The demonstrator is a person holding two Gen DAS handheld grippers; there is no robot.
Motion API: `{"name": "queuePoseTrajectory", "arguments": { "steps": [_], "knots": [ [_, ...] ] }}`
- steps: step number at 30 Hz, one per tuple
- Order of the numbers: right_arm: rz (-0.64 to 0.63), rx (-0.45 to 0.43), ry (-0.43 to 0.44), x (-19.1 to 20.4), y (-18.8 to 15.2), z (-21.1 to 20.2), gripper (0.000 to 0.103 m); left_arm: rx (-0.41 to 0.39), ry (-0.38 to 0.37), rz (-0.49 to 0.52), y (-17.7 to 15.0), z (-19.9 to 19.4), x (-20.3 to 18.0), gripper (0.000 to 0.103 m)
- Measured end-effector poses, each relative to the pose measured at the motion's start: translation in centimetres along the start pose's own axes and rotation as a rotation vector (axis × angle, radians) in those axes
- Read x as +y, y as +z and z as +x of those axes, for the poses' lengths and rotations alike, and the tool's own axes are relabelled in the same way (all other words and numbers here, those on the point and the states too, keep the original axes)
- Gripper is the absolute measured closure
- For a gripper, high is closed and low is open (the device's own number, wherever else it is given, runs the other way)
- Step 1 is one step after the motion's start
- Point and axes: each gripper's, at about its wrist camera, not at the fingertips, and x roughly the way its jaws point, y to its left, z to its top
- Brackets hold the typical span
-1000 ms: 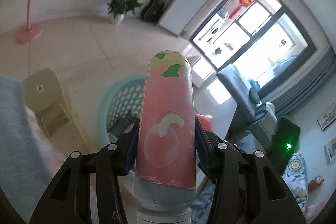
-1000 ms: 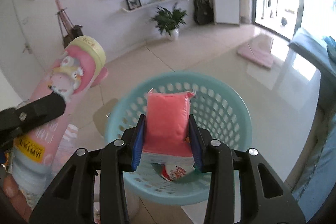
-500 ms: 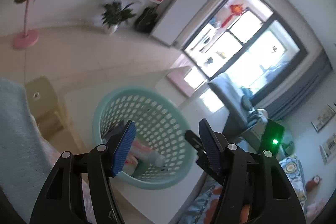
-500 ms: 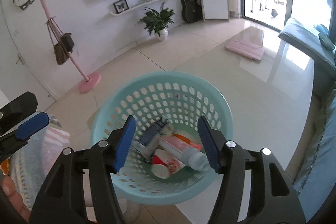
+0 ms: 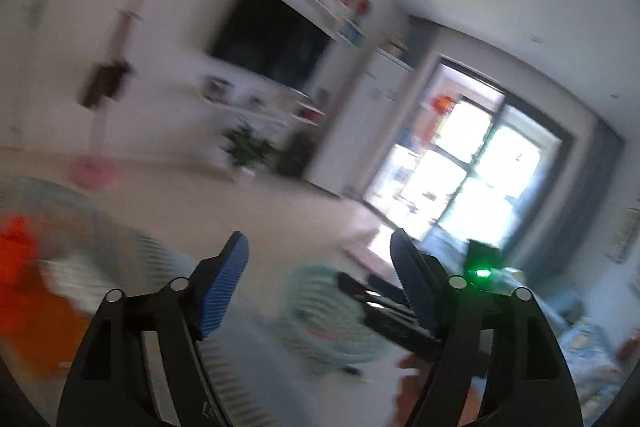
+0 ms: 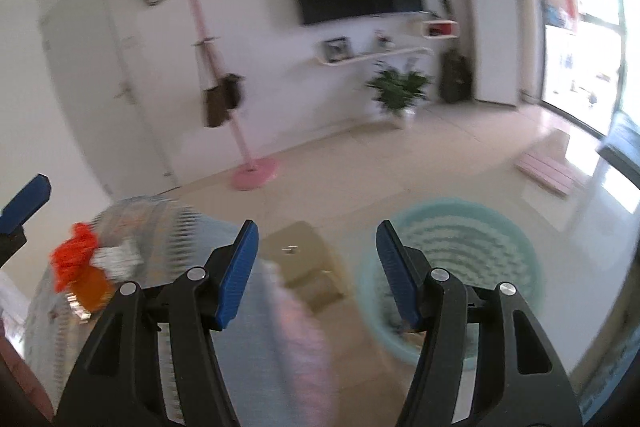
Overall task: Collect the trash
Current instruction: 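Carry the bottle and packet over the green basket and open both tools, then grasp the red plastic bag with the left tool while the right tool grasps the orange paper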
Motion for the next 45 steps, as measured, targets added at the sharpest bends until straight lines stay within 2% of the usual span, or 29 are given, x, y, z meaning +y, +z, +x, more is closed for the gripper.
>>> {"name": "queuePoseTrajectory", "arguments": {
  "steps": [7, 8, 9, 11, 12, 14, 17, 21, 25, 26, 27, 29, 30, 33, 37, 41, 42, 44, 45],
  "knots": [
    [-0.178, 0.027, 0.162, 12.1, -2.2, 1.3, 0.045, -0.068, 0.247, -0.021, 1.1, -8.0, 7.4, 0.027],
    [-0.213, 0.036, 0.166, 13.9, -2.7, 1.8, 0.045, -0.069, 0.286, -0.02, 1.3, -8.5, 8.3, 0.024],
    [-0.244, 0.042, 0.159, 15.4, -3.1, 2.3, 0.045, -0.071, 0.358, -0.017, 1.3, -8.9, 9.6, 0.022],
    [-0.285, 0.055, 0.178, 17.9, -4.0, 3.4, 0.045, -0.059, 0.433, -0.014, 1.2, -9.3, 11.9, 0.016],
    [-0.294, 0.067, 0.199, 18.8, -4.5, 4.2, 0.045, -0.038, 0.481, -0.016, 1.2, -8.9, 13.1, 0.012],
    [-0.3, 0.088, 0.221, 20.1, -5.4, 5.4, 0.046, 0.029, 0.54, -0.036, 0.9, -7.4, 15.8, 0.012],
    [-0.325, 0.114, 0.227, 21.4, -6.9, 6.8, 0.048, 0.092, 0.529, -0.074, 0.4, -6.4, 18.4, 0.012],
    [-0.364, 0.12, 0.23, 22.1, -8.1, 7.3, 0.048, 0.109, 0.533, -0.139, 0.5, -5.3, 20.4, 0.012],
    [-0.385, 0.122, 0.245, 22.2, -8.4, 7.1, 0.048, 0.141, 0.542, -0.146, -0.5, -4.9, 21.4, 0.015],
    [-0.391, 0.124, 0.247, 22.2, -8.5, 7.1, 0.048, 0.153, 0.543, -0.147, -0.7, -4.5, 21.5, 0.024],
    [-0.399, 0.122, 0.246, 22.3, -8.6, 7.0, 0.048, 0.167, 0.54, -0.148, -0.9, -4.1, 21.6, 0.043],
    [-0.412, 0.119, 0.242, 22.7, -8.7, 7.0, 0.048, 0.197, 0.558, -0.145, -1.1, -3.3, 21.9, 0.058],
    [-0.42, 0.119, 0.238, 22.9, -8.8, 7.0, 0.048, 0.192, 0.565, -0.135, -1.3, -3.5, 21.8, 0.064],
    [-0.443, 0.123, 0.235, 23.2, -9.1, 6.9, 0.048, 0.178, 0.591, -0.109, -1.1, -4.4, 21.2, 0.072],
    [-0.456, 0.156, 0.254, 23.3, -9.1, 7.1, 0.048, 0.113, 0.612, -0.138, -0.6, -8.2, 20.8, 0.072],
    [-0.438, 0.211, 0.326, 24.1, -8.5, 7.4, 0.048, 0.032, 0.665, -0.125, -1.2, -12.0, 20.4, 0.072],
    [-0.434, 0.222, 0.342, 24.5, -8.3, 7.6, 0.048, -0.014, 0.673, -0.119, -1.6, -13.0, 20.6, 0.072],
    [-0.441, 0.265, 0.383, 25.7, -8.1, 8.2, 0.048, -0.079, 0.693, -0.113, -2.0, -13.8, 20.9, 0.072],
    [-0.449, 0.292, 0.396, 26.2, -8.1, 8.6, 0.048, -0.086, 0.722, -0.099, -1.9, -13.9, 20.9, 0.072]
  ]
}}
